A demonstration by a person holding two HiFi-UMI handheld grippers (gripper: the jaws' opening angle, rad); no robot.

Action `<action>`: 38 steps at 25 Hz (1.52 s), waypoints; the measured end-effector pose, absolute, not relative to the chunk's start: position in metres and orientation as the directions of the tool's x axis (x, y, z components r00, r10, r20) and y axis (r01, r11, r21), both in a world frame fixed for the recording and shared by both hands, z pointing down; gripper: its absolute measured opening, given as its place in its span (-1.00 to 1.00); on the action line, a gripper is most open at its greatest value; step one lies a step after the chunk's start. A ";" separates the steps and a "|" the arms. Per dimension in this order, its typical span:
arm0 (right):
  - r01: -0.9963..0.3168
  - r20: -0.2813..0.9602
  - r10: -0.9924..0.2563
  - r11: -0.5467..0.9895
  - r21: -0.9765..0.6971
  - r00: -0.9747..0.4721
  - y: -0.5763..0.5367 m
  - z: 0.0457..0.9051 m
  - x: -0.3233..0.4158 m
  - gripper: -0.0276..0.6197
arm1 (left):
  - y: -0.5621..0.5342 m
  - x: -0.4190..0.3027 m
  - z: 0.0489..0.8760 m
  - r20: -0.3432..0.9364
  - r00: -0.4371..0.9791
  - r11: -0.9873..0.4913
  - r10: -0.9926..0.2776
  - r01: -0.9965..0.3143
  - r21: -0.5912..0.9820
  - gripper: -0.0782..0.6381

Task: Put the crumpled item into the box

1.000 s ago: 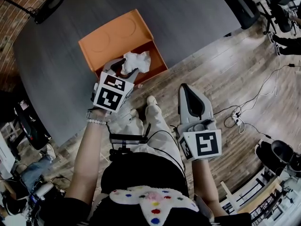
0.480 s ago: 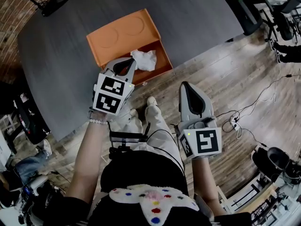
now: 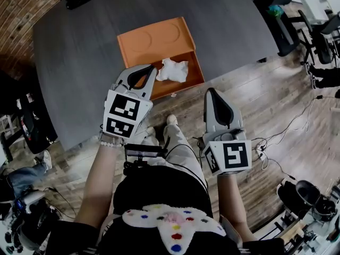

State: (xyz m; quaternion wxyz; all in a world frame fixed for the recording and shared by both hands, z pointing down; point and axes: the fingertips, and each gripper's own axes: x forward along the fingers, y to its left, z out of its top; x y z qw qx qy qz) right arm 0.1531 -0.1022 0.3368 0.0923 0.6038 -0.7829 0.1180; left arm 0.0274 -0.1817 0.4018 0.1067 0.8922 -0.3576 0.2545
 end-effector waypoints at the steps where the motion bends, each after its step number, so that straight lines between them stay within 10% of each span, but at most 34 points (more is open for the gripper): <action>1: -0.966 0.280 -0.924 0.249 -0.069 -0.258 -0.103 0.333 0.150 -0.89 | -0.180 0.023 0.395 0.518 0.615 -0.715 -0.594 -0.699 0.009 -0.76; 38: -0.912 0.149 -0.901 0.410 -0.016 -0.408 -0.090 0.257 0.084 -0.89 | -0.103 -0.069 0.258 0.253 0.557 -0.581 -0.791 -0.814 -0.027 -0.76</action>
